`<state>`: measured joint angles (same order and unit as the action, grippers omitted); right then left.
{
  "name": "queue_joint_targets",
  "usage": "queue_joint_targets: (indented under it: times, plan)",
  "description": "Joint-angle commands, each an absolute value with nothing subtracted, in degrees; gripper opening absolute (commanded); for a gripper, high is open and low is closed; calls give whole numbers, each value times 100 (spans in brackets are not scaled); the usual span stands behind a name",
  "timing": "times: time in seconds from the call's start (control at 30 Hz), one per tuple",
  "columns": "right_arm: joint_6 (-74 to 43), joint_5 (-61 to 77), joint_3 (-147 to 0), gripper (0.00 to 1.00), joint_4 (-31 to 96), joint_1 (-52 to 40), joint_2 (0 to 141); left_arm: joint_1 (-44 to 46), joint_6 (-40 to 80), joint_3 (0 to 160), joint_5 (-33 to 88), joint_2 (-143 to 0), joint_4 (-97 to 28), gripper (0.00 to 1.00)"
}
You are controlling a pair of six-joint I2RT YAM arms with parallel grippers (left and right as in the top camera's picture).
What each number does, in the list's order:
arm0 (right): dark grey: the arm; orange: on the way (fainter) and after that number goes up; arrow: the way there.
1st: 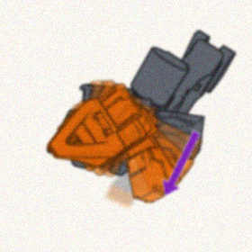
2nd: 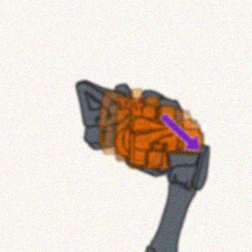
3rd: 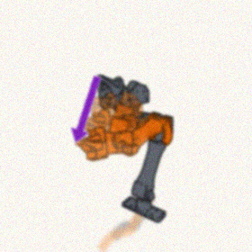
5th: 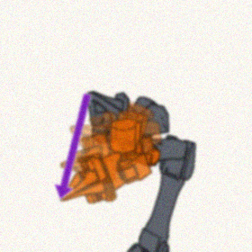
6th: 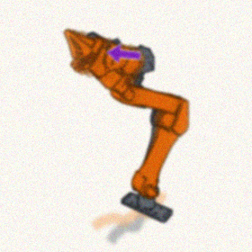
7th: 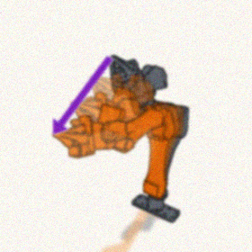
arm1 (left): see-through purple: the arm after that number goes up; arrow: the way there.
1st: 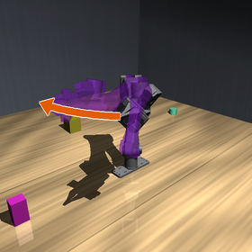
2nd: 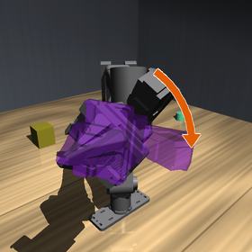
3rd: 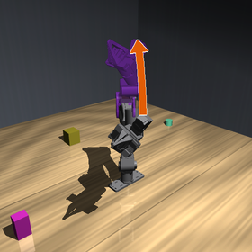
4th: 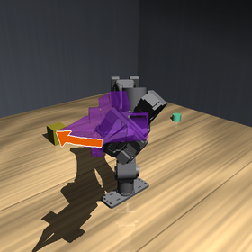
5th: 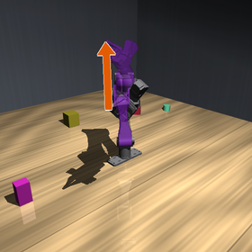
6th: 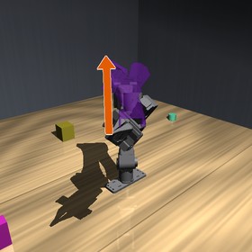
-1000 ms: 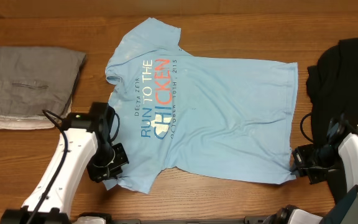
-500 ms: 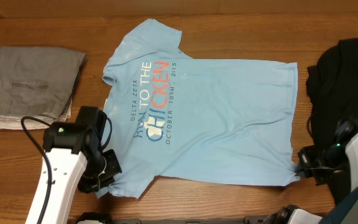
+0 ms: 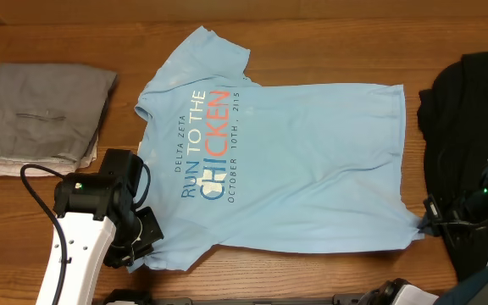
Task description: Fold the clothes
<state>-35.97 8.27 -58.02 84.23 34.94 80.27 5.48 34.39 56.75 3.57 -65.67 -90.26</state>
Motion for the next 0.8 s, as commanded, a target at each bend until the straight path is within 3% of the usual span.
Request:
queue_joint_targets:
  times: [0.0,0.53,0.77]
  plan:
    - [-3557,567,-5972,4,8477,3544,7631,528,3535,5813,235,-6512,-9037,4]
    - [-3548,563,-6090,4,8615,3544,7035,528,3542,5813,237,-6512,-9148,4]
    - [-3011,867,-6165,4,8383,3542,7140,528,3579,5999,169,-6678,-8941,4]
